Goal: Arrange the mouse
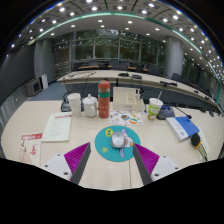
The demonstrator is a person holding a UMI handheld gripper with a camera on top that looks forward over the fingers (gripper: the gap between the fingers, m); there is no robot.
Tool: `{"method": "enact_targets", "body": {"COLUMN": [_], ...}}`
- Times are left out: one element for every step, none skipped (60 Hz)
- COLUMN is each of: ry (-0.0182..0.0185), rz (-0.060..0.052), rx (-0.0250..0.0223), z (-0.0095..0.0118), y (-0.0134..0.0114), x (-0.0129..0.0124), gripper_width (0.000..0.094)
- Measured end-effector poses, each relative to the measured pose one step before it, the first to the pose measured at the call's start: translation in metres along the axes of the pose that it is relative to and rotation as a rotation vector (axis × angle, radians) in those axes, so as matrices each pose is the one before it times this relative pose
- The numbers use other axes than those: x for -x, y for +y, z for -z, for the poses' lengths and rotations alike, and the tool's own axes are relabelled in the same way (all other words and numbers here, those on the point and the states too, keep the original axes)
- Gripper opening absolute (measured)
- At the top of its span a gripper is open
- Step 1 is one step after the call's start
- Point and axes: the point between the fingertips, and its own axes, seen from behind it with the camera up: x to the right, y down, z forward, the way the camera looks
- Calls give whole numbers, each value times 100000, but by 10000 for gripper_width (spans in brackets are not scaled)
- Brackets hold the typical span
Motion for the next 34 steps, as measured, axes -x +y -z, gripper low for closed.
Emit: {"method": "enact_targets", "body": {"ry": [-173,4,43,72,46,9,8,16,145,-10,11,64,64,29,35,123,69,40,145,281,380,404,314,207,109,-76,54,42,44,-53,-142,-163,-182,-134], "rz": [126,121,30,-37,-100,-143,-134,-154,-101,-329,-287,-323,-228,-146,-160,-287,-440,-449,-436,-294,-114,7,91,87,104,56,48,-59,-22,111,269,342,237,15], "rx": [-479,-550,-267,-362,-399,-412,-274,-117,-330,-58,-286,-247,-228,-264,-239,-272,75,138,-15,-164,-306,-471,-534,-566,-425,-126,-78,-23,-83,-235,-510,-664,-551,-203], "z": [904,984,962,893,865,836,820,833,787,818,725,720,675,666,634,621,572,522,484,503,471,455,435,447,407,203,406,276,335,295,303,271,242,216], "y": [59,180,36,98,108,139,184,204,341,57,138,154,163,145,155,457,196,146,189,139,123,96,54,103,50,64,65,5,36,-30,-90,-113,-89,-6], "x": [189,208,96,98,90,129,145,129,168,75,73,76,72,46,65,134,29,-23,-28,-68,-52,-81,-31,-13,4,-41,19,64,32,55,97,64,36,-3], "gripper_width": [858,859,860,859,858,860,859,856,858,857,858,857,857,857,858,855,856,858,859,857,858,859,859,857,856,856,855,853,852,853,851,852,854,856]}}
